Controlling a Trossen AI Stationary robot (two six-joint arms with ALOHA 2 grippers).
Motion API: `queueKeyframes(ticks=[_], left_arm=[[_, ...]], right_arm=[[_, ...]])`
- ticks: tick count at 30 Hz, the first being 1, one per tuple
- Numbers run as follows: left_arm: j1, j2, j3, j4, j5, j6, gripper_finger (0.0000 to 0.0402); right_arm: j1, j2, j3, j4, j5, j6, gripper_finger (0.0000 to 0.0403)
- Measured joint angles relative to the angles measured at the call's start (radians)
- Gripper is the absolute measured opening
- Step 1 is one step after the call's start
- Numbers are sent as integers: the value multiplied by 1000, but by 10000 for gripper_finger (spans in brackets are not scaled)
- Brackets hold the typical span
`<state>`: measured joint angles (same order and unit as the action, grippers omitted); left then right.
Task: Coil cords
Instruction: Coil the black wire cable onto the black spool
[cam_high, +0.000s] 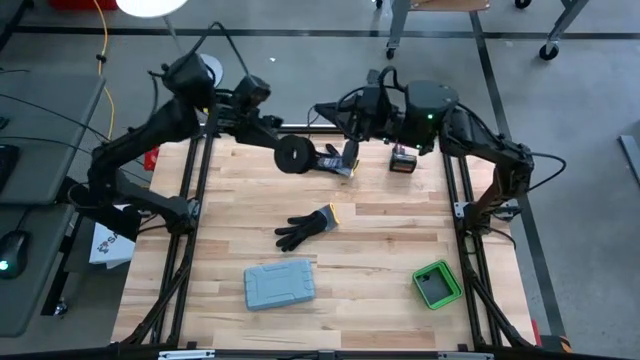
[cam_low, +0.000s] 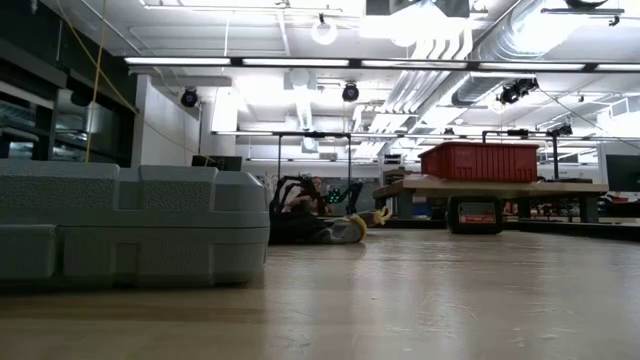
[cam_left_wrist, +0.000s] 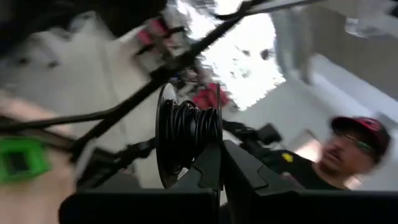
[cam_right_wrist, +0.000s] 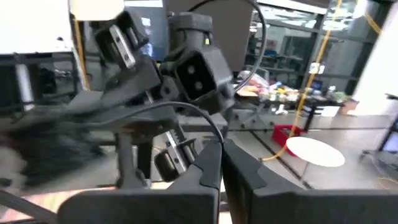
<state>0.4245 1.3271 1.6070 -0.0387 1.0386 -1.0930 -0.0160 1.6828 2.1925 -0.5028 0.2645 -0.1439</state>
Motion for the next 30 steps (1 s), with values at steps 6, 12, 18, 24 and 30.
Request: queueKeyframes(ticks=[6,12,18,24,30], left_arm=[[-68,109,0,440,6,-221,1],[-98,178,0,709,-37,-281,1],[-96,203,0,807,-130,-138,1],[-52,182,0,801,-177,34,1],[5,141,0,804,-210,151,1]], right_arm=[[-4,42,0,48,-84,37,0],[-4,73,0,81,-167,102,0],[7,100,0,119,-211,156,0],[11,104,0,105,-222,190,0],[11,103,2,130,-220,190,0]])
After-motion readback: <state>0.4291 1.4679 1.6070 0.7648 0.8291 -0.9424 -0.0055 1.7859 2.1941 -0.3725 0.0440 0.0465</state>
